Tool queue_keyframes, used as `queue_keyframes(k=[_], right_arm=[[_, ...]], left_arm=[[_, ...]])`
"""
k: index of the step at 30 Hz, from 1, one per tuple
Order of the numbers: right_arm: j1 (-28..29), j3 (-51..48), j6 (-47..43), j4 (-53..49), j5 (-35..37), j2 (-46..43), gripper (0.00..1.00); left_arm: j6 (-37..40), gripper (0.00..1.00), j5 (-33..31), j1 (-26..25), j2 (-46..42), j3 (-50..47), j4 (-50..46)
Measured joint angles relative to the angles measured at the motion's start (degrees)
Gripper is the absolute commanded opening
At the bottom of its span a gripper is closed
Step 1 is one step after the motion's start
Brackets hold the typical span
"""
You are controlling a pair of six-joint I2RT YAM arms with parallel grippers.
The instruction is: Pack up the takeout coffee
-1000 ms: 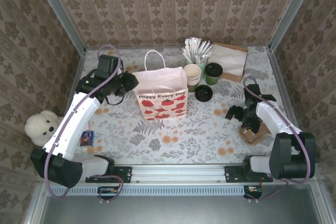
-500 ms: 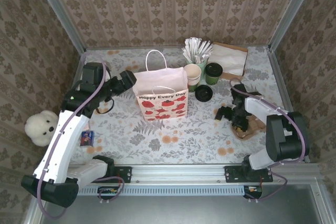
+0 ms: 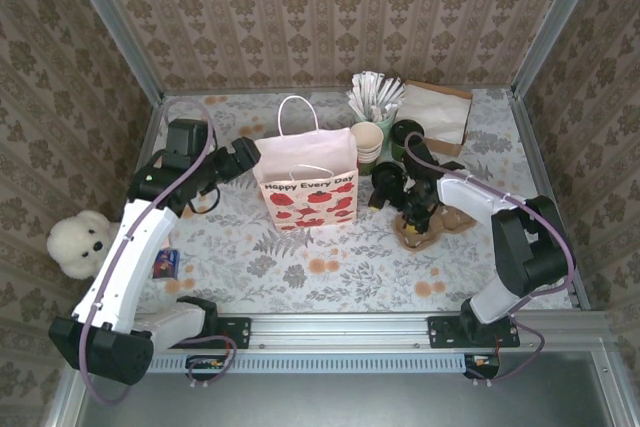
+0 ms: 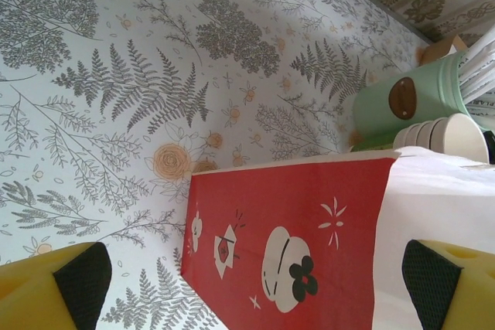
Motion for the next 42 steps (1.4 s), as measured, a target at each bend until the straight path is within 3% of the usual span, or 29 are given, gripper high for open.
queue_keyframes(k=[7,15,21,28,31,38,42], right_arm=[[-4.37,7.23,-9.94,-6.75,2.69,0.02,1.00],[-13.05,4.11,-22.27,-11.43,10.45,-0.07,0.99],[-12.31,2.97,-25.86,-12.50,9.70,0.11,0.96],[-7.13,2.29,-23.06,-12.46,5.84,0.09,0.94],[-5.31,2.29,-21.99,-12.48,5.44,0.09,0.89],[-2.27,0.15,-20.13,-10.43,17.68,-1.16,0.76],[-1.55,-1.16,-21.18,-8.61,19.91,-2.12,0.73]], left_arm=[[1.07,1.00,1.64,0.31,1.44,0.00,1.51],[2.14,1.00,7.52,0.37,1.73,-2.47,6.56],[2.58,1.00,11.32,-1.18,1.73,-2.93,9.01],[2.99,1.00,12.17,-5.51,1.55,-3.82,9.73],[2.97,1.00,12.22,-7.04,1.55,-4.04,10.60],[2.99,1.00,9.94,-7.91,1.18,-4.11,11.54],[3.13,1.00,7.82,-7.91,0.50,-4.11,11.52]])
